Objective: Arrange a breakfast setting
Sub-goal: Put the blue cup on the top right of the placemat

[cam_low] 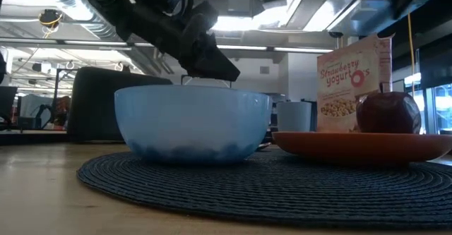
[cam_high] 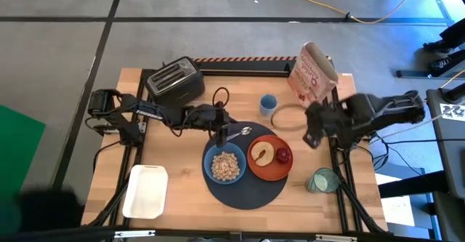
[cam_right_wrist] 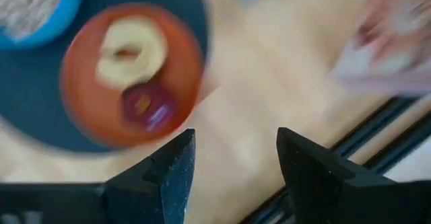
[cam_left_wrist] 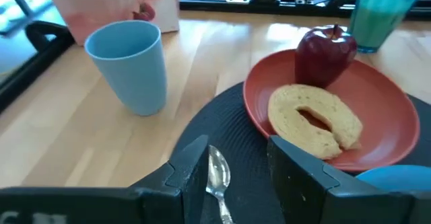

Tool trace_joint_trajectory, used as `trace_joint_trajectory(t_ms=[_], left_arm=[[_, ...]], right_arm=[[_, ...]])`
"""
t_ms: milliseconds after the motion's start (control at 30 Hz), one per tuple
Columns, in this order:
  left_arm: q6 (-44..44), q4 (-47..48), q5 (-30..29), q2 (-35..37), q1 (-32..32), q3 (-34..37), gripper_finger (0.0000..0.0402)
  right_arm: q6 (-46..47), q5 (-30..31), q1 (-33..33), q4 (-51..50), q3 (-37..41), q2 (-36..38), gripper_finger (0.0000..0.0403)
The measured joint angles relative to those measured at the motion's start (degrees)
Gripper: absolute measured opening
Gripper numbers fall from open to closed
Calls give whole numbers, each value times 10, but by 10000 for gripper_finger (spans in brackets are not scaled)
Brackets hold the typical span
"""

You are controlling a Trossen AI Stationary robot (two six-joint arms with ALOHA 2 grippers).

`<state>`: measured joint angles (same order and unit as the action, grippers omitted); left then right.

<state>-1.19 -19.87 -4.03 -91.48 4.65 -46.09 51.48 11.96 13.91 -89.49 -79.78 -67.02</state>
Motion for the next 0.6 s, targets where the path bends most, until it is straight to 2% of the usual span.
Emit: trace_joint_trajectory(t_ms=[267, 433, 600], left_arm=[[-2, 3, -17, 0, -6, 0, 147], [-8, 14, -24, 0, -6, 0, 147], [-9, 13, -25, 0, -2, 0, 147]], right_arm=[[184, -109, 171, -5, 88, 1, 200], [257, -167, 252, -5, 145, 1, 200], [294, -181, 306, -5, 164, 1, 200]])
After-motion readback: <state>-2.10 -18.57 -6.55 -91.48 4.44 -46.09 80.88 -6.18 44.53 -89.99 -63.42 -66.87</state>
